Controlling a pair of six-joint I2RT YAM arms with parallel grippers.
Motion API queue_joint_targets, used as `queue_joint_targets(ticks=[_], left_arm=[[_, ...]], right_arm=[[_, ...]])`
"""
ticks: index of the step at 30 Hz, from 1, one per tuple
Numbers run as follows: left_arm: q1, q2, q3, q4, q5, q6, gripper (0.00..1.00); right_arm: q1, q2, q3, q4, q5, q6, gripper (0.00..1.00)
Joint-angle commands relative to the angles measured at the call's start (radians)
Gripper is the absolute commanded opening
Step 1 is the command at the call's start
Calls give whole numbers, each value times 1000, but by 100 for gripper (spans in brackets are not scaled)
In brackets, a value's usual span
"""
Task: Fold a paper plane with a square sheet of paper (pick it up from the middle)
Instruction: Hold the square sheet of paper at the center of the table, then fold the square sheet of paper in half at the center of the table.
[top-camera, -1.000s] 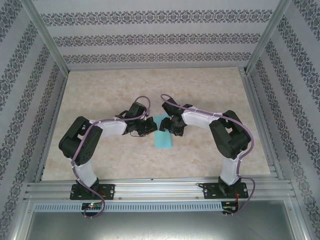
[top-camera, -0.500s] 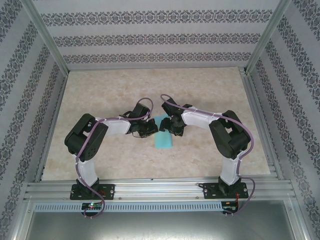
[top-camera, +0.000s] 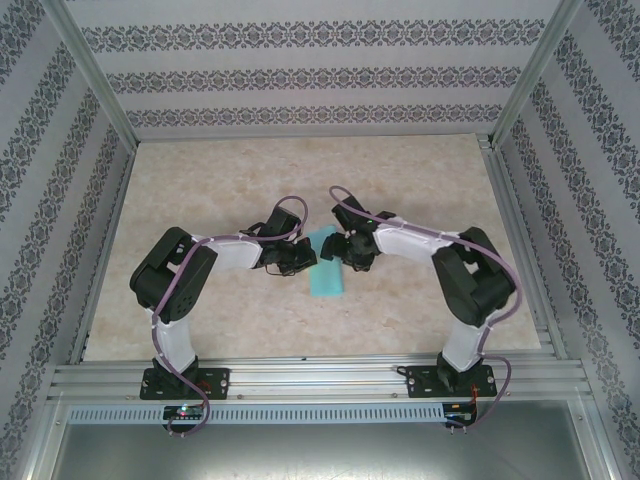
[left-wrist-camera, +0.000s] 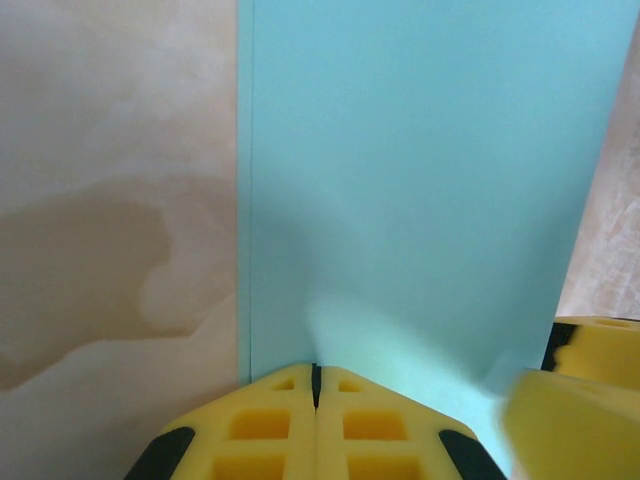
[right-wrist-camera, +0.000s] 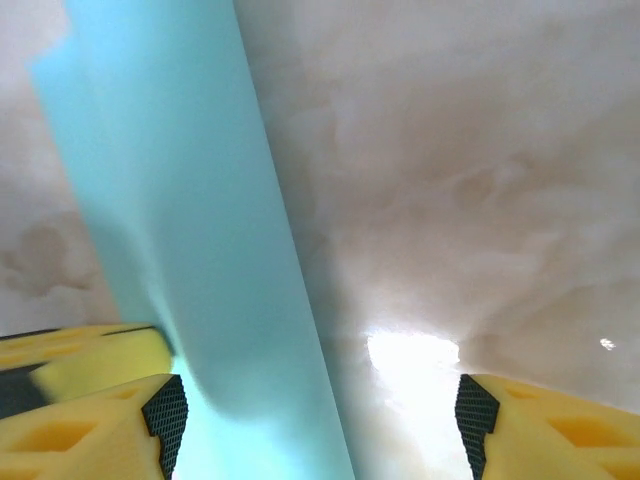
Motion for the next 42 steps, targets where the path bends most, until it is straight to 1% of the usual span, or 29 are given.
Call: queue_joint_targets(ticks=[1, 2, 4, 5, 6, 7, 9, 12, 14, 21, 27, 34, 40, 42], left_arm=[[-13, 39, -10, -46, -38, 22, 0], [-13, 41, -11, -46, -38, 22, 0], [-13, 41, -10, -45, -35, 23, 0], [-13, 44, -8, -45, -34, 23, 0], [-13, 44, -9, -46, -35, 25, 0], [-14, 45, -8, -45, -37, 25, 0], [-13, 46, -7, -45, -36, 25, 0], [-13, 50, -3, -50, -34, 27, 0], [-13, 50, -3, -49, -35, 26, 0], [-13, 50, 0, -62, -34, 35, 0], [-13, 62, -2, -54, -30, 33, 0], [-13, 66, -4, -60, -31, 36, 0], [-13, 66, -7, -62, -31, 37, 0], [-13, 67, -6, -66, -32, 40, 0]], right_arm=[[-55, -133, -71, 170, -111, -21, 70], [-65, -149, -94, 221, -160, -18, 67], [-76, -144, -128, 348, -301, -2, 45], [-75, -130, -131, 378, -346, 4, 37], [-70, -109, -131, 403, -375, 11, 28], [-63, -93, -128, 415, -387, 15, 21], [-57, -58, -123, 417, -400, 11, 11], [-64, -12, -120, 400, -401, -2, 6], [-68, 9, -126, 409, -411, -7, 4], [-95, 45, -168, 418, -419, -52, 4], [-113, 74, -190, 422, -430, -77, 5], [-133, 96, -249, 440, -412, -108, 8], [-139, 118, -283, 420, -376, -167, 9], [-140, 102, -286, 408, -377, -179, 10]])
